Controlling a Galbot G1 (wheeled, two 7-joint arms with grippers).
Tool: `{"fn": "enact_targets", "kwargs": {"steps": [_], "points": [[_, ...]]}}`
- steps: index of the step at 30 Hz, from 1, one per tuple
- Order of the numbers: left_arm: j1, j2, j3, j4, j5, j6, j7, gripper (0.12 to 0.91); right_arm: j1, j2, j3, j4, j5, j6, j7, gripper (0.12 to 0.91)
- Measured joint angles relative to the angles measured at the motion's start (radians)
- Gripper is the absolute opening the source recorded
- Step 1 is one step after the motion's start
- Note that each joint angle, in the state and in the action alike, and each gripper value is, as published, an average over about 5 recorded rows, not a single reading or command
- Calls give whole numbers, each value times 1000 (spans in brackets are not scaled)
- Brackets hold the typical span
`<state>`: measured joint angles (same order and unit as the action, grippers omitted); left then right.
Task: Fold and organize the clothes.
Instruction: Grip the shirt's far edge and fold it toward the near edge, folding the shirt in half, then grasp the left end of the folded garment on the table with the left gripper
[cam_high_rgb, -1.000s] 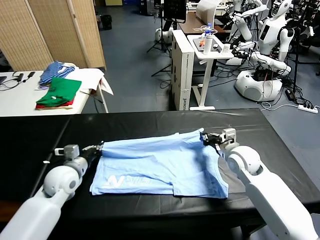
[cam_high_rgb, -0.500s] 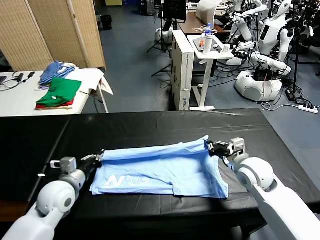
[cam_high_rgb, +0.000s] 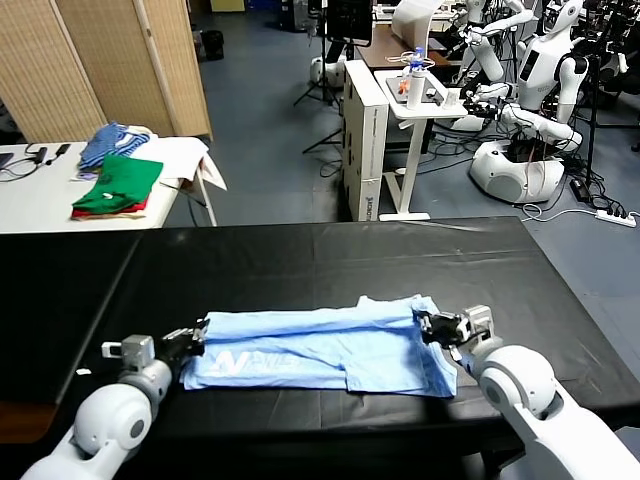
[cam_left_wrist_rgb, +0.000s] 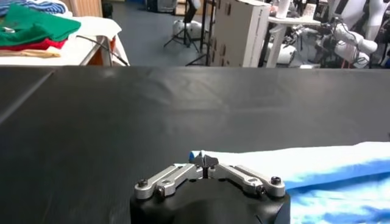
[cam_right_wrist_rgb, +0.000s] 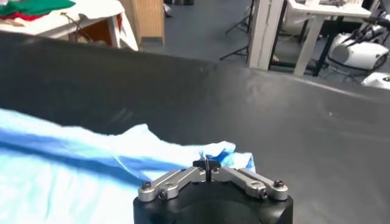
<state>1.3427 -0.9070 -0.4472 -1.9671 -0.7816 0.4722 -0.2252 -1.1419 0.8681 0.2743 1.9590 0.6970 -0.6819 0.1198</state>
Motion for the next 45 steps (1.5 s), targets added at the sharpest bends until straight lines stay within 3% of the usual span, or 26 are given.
{"fn": "enact_targets", "kwargs": {"steps": [17,19,21,24,28,31,33,35,45], "points": [[29,-25,-22,4,57,-17,5,147,-14,22,-12,-16,-5,5,-9,144],[29,-30,-21,10,65,-17,7,147,-20,22,-7,-10,-4,6,-14,181],[33,-35,-20,9,73,-15,10,161,-28,22,0,-1,-4,9,-24,275],[43,-39,-22,0,81,-13,12,276,-45,23,18,20,-5,16,-38,479],[54,-43,-32,-18,85,-11,2,522,-73,24,50,54,-5,21,-43,739],[64,-50,-46,-32,85,-10,-9,712,-97,25,82,83,-7,27,-43,867],[75,-58,-59,-44,85,-9,-13,822,-115,29,105,104,-9,35,-43,894],[89,-68,-75,-55,84,-8,-15,882,-131,33,128,124,-11,43,-42,904],[126,-135,-130,-52,21,-2,-23,907,-203,55,230,192,-7,95,-41,907]]}}
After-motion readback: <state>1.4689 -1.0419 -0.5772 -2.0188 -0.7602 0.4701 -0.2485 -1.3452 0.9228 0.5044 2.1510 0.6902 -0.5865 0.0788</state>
